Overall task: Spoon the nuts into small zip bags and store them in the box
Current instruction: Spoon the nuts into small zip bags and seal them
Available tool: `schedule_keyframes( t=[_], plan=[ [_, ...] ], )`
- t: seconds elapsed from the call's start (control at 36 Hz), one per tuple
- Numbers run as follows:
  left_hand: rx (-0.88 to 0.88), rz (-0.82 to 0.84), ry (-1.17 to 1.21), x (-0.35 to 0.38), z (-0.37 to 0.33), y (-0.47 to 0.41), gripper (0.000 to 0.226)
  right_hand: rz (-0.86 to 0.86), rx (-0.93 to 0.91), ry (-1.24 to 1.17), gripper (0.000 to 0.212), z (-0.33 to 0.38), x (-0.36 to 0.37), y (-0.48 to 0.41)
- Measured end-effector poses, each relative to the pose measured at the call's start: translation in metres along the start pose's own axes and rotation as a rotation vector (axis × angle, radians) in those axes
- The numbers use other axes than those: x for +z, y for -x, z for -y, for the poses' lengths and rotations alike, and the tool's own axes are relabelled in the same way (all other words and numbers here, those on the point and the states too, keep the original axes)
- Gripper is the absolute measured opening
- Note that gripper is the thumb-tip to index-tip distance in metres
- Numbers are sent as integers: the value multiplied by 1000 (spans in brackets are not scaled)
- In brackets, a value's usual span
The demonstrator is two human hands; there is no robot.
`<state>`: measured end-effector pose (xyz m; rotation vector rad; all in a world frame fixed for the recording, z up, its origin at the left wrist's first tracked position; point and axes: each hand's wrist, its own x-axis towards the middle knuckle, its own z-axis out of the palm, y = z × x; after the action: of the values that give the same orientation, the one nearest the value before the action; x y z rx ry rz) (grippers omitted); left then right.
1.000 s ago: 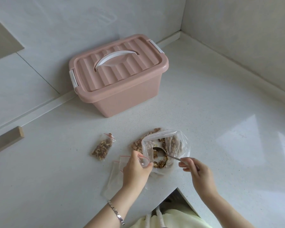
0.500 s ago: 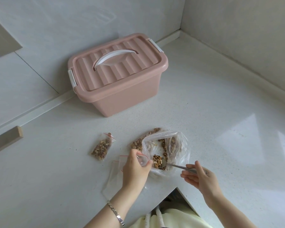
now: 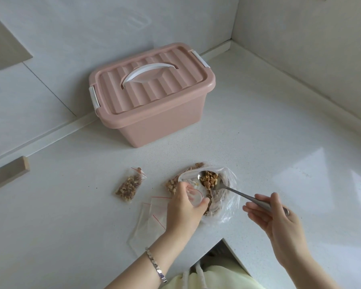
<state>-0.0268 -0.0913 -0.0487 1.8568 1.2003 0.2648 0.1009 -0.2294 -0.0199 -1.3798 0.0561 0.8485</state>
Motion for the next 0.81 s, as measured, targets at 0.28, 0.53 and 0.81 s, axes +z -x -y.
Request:
schedule_keyframes(
  t=[0.28, 0.53, 0.81],
  plan=[
    [1, 1, 44, -3, -14, -4, 48, -10, -315, 177, 74, -3, 19, 22],
    [8, -20, 86, -2, -10, -3, 37, 37, -614, 502, 40, -5, 17, 30],
    [76, -186, -101, -10, 8, -3, 33, 22, -486, 687, 29, -15, -1, 2]
  ],
)
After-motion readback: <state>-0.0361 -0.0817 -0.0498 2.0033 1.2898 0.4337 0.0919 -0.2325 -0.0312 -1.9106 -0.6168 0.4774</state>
